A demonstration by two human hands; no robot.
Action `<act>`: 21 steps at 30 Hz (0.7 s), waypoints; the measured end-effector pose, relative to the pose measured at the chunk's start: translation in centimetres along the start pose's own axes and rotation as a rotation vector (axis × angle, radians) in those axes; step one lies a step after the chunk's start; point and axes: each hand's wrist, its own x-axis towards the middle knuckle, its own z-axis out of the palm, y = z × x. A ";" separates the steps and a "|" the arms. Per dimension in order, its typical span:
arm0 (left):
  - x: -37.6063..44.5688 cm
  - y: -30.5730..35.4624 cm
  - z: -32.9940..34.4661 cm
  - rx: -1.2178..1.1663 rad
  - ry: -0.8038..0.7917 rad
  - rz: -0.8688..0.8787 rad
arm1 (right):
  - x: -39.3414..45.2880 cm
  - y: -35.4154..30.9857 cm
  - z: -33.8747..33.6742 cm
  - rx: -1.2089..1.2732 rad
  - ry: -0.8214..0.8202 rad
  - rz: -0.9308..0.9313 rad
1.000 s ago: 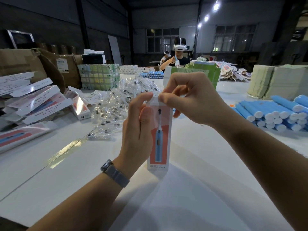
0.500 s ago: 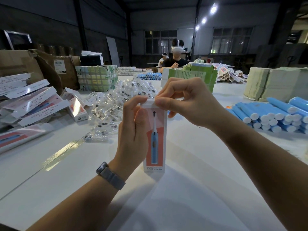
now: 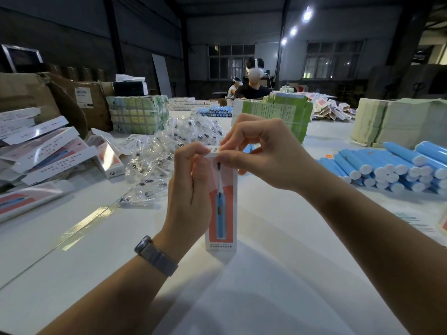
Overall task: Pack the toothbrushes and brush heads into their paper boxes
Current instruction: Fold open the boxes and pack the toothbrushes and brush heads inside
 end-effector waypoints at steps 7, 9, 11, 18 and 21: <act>-0.1 0.3 -0.1 0.021 -0.011 -0.049 | 0.0 0.1 0.4 -0.029 0.053 0.023; -0.1 0.1 -0.1 0.005 -0.017 -0.043 | 0.1 0.1 0.1 -0.058 0.044 0.022; -0.1 -0.2 -0.1 -0.036 -0.020 -0.057 | 0.1 0.3 0.4 -0.099 0.079 0.038; -0.5 -1.1 -0.4 -0.042 -0.137 -0.150 | -0.3 1.3 2.6 -0.349 0.275 0.133; -0.7 -1.4 -0.4 -0.089 -0.143 -0.164 | -0.7 1.7 3.6 -0.392 0.182 0.184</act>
